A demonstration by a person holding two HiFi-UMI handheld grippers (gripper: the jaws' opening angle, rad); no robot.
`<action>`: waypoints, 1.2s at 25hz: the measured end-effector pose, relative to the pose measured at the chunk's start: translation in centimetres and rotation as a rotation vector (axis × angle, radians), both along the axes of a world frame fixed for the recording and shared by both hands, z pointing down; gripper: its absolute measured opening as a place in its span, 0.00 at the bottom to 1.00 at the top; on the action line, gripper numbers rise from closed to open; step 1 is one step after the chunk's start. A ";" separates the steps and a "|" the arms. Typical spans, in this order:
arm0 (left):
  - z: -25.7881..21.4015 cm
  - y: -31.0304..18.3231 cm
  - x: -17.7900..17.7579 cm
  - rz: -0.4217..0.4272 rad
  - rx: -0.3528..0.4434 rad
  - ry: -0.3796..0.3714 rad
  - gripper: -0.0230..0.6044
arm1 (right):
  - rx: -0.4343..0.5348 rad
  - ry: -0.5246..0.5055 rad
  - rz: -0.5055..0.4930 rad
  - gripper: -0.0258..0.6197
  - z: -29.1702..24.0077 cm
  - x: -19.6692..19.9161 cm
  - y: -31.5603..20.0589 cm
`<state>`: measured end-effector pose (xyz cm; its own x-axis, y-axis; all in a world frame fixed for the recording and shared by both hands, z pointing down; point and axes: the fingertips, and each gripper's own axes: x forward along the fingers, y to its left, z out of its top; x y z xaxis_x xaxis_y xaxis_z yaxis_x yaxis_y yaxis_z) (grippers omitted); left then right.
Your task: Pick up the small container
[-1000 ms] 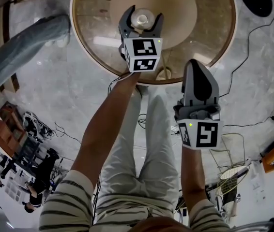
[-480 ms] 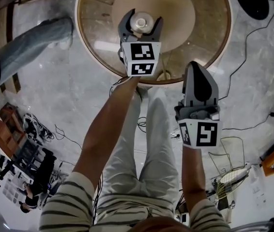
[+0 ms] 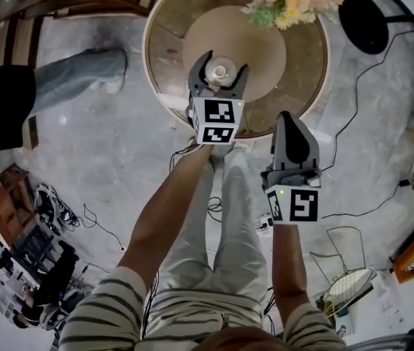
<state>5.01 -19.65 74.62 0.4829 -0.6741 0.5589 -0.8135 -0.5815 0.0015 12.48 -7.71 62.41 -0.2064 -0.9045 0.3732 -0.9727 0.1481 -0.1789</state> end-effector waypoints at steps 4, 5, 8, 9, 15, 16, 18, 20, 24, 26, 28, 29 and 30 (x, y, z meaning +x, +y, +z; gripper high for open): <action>-4.6 1.3 -0.8 -0.005 -0.001 0.019 0.56 | 0.022 0.001 -0.004 0.05 -3.3 -0.3 0.6; -6.0 1.6 -1.0 -0.005 -0.001 0.027 0.56 | 0.029 0.001 -0.005 0.05 -4.1 -0.4 0.7; -9.7 2.0 -1.9 -0.013 0.006 0.043 0.56 | 0.052 0.008 -0.012 0.05 -6.3 -0.7 0.5; -10.8 2.2 -2.2 -0.017 0.005 0.045 0.56 | 0.056 0.012 -0.014 0.06 -7.0 -0.8 0.5; -16.7 4.5 -3.9 -0.022 0.010 0.051 0.56 | 0.077 0.016 -0.015 0.05 -12.0 -1.6 1.4; -17.6 4.9 -4.1 -0.024 0.009 0.055 0.56 | 0.079 0.014 -0.016 0.05 -12.8 -1.7 1.5; -19.6 5.3 -4.4 -0.029 0.011 0.067 0.56 | 0.092 0.011 -0.021 0.05 -14.6 -2.0 1.5; -21.6 5.4 -4.8 -0.029 0.018 0.073 0.56 | 0.112 0.005 -0.030 0.05 -16.2 -2.6 1.2; -25.0 7.0 -5.7 -0.037 0.016 0.087 0.56 | 0.136 0.004 -0.046 0.05 -19.4 -3.6 1.7; -26.7 7.8 -6.1 -0.042 0.019 0.092 0.56 | 0.137 -0.005 -0.043 0.05 -20.7 -3.8 1.9; -28.4 8.2 -6.3 -0.041 0.029 0.095 0.56 | 0.144 -0.007 -0.044 0.05 -22.2 -4.1 2.1; -29.3 8.4 -6.2 -0.039 0.036 0.097 0.57 | 0.151 -0.003 -0.047 0.05 -23.0 -4.1 2.1; -30.2 8.4 -6.2 -0.037 0.044 0.100 0.57 | 0.160 0.002 -0.051 0.05 -23.8 -4.2 2.0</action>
<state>-1.20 -11.23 44.43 0.5091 -0.7154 0.4786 -0.8316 -0.5523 0.0590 8.29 -5.69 38.60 -0.2529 -0.9408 0.2259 -0.9635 0.2237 -0.1472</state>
